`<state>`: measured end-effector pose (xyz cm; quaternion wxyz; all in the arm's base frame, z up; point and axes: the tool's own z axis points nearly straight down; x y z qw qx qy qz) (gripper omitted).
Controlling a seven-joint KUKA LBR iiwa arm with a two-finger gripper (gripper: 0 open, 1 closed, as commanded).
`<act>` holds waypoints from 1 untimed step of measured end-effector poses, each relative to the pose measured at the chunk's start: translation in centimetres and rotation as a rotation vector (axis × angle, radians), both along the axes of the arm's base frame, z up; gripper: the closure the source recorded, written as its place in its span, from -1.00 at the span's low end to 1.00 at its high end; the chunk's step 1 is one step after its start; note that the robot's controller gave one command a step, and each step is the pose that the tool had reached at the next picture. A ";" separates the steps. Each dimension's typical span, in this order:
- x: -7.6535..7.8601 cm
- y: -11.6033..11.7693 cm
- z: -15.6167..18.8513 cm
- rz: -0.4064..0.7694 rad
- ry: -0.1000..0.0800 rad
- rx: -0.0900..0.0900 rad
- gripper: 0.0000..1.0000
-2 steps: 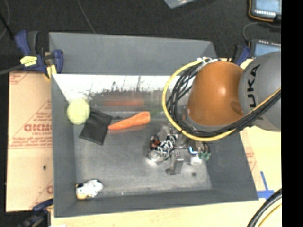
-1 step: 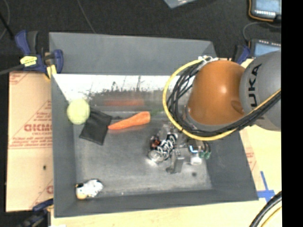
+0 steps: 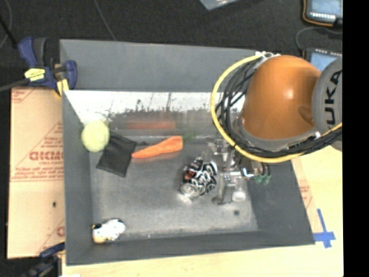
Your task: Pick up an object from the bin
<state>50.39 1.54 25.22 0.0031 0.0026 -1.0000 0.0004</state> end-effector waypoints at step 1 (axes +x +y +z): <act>0.3 -1.1 2.4 -0.006 -0.018 0.001 -1.00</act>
Offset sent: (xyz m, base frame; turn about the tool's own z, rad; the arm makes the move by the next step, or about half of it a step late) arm 0.0162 -0.0458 -0.1052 -0.0861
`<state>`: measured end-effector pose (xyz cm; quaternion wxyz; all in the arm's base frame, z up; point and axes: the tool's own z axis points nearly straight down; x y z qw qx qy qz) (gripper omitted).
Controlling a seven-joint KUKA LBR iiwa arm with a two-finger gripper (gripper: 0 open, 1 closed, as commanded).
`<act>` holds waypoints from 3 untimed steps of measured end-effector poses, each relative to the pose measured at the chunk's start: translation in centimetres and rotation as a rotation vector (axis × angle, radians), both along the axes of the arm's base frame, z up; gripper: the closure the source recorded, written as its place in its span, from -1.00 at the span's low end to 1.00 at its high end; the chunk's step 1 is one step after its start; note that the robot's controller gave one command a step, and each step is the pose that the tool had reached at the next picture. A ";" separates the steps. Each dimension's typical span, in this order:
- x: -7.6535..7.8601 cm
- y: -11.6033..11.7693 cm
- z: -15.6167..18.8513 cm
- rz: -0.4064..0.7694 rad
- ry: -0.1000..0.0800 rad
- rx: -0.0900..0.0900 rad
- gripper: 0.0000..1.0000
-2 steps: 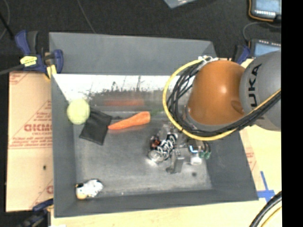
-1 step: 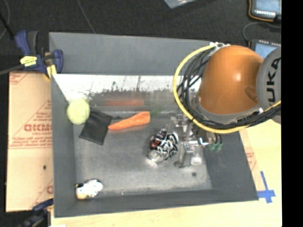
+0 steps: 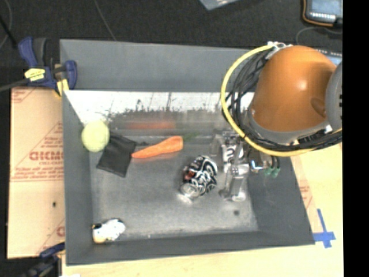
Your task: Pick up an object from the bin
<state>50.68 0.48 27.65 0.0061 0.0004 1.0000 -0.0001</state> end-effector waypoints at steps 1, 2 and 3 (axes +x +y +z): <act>0.6 -1.6 -5.8 0.037 0.005 -0.002 -1.00; 0.8 -1.8 -8.4 -0.080 0.011 0.002 -1.00; 0.8 -1.8 -8.5 -0.165 0.004 0.002 -1.00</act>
Offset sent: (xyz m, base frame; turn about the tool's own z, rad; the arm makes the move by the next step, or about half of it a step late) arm 0.0147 -0.0179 -0.0851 0.3727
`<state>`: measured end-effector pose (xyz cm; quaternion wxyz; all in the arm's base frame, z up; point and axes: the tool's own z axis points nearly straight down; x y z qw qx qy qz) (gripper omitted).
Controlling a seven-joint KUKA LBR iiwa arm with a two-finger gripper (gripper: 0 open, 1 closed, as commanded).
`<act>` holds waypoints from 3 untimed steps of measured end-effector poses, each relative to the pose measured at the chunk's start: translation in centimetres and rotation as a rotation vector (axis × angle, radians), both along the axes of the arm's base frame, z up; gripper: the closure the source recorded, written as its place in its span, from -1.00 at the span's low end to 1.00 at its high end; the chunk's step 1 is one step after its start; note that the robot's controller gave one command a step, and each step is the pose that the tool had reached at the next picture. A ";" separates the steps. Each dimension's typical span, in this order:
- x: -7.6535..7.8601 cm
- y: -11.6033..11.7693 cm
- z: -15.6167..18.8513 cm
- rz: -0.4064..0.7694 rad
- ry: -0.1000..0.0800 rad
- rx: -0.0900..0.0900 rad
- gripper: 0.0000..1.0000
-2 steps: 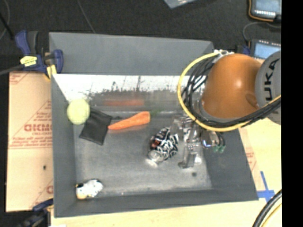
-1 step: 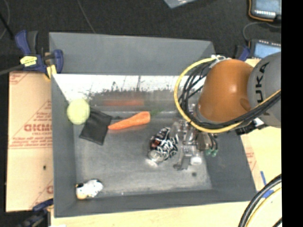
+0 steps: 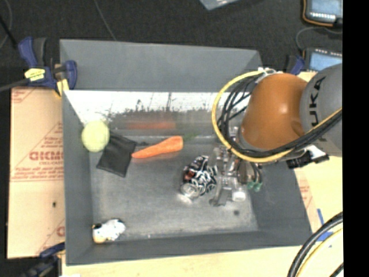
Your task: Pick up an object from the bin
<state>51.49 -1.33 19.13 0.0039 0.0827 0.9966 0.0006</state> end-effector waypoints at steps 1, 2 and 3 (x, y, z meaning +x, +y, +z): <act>-0.1 0.9 1.0 -0.149 0.005 0.001 -1.00; 0.6 0.8 -2.5 0.026 -0.010 -0.001 -1.00; 1.1 -0.2 -8.6 0.039 -0.003 -0.002 -1.00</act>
Offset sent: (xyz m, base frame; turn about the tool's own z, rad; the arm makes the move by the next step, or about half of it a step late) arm 0.0092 0.0064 -0.1213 -0.1340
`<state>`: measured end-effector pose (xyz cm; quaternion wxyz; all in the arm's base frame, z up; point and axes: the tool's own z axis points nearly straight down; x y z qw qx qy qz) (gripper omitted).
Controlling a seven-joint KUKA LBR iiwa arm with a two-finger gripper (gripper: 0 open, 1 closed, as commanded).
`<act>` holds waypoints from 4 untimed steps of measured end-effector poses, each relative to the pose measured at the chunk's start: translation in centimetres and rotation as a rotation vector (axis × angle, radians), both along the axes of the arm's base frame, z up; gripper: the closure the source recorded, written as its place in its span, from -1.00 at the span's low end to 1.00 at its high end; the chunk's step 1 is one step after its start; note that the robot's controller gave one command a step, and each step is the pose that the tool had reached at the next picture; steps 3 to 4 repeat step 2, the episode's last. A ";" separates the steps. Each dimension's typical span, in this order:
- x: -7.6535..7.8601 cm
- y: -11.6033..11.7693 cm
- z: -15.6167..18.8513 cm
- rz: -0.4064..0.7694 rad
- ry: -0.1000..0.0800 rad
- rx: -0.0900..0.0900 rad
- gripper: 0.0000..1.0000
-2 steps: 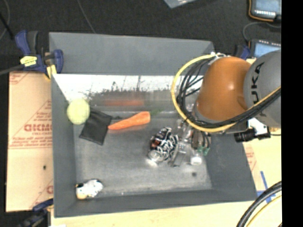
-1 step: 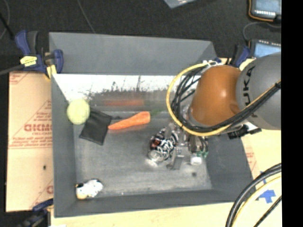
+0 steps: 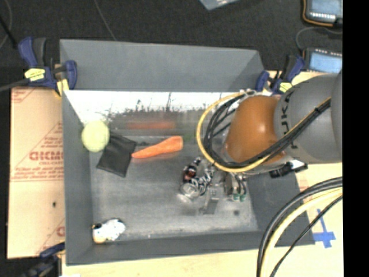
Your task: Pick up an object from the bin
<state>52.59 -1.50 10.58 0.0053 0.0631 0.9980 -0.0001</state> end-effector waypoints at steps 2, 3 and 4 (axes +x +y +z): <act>0.5 4.7 -3.5 0.108 -0.003 0.000 1.00; 0.5 4.7 -3.5 0.108 -0.003 0.000 1.00; 0.5 4.7 -3.5 0.108 -0.003 0.000 1.00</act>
Offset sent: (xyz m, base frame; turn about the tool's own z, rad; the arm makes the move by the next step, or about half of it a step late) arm 0.0041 0.0468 -0.0358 -0.1067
